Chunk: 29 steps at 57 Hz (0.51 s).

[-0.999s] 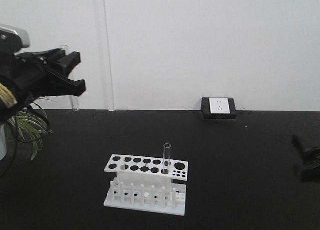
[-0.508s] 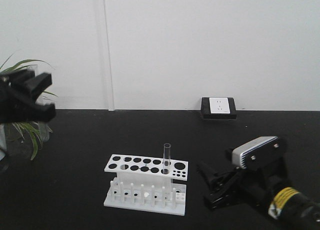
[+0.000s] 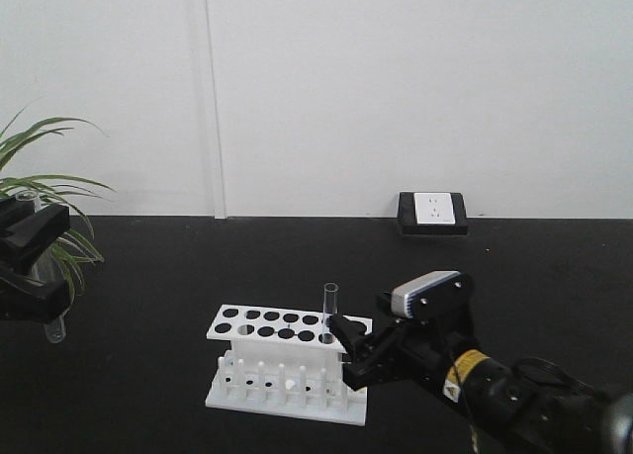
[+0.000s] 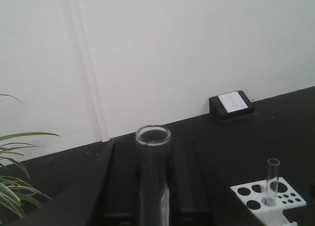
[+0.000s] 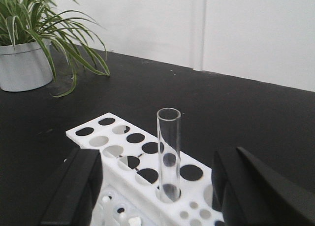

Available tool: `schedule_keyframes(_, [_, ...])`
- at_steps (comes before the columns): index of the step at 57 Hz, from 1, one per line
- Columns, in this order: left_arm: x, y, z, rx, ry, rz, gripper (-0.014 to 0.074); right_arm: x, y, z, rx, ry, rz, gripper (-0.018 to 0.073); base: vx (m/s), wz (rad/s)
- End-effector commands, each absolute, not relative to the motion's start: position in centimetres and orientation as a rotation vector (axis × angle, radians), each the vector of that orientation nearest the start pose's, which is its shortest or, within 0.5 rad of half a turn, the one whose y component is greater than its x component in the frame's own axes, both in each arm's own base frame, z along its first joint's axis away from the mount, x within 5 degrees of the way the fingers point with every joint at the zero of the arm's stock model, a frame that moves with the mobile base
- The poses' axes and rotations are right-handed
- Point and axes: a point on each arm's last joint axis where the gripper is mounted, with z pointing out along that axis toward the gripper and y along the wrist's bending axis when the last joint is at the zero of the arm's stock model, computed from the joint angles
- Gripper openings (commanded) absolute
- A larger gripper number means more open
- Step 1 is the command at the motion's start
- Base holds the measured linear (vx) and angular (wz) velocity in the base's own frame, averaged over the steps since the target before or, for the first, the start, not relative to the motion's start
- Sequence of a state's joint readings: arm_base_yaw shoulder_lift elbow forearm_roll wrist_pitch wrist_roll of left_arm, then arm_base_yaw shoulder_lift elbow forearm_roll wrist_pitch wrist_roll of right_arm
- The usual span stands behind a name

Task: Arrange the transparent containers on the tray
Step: 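Reach right gripper to the remaining clear tube and grasp it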

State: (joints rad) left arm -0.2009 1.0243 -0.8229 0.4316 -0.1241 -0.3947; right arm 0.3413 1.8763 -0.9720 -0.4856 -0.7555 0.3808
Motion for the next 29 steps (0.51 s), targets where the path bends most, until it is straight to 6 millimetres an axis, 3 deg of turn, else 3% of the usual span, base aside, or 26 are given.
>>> schedule_keyframes(1, [21.6, -5.2, 39.8, 0.22, 1.443, -0.217, -0.0007, 37.3, 16.8, 23.2, -0.505, 1.478, 0.607, 0.0522, 0.0, 0.0])
schedule_keyframes(29, [21.6, -5.2, 39.8, 0.212, 1.444, -0.226, -0.0007, 42.7, 19.7, 21.0, -0.498, 1.442, 0.653, 0.0512, 0.0, 0.0])
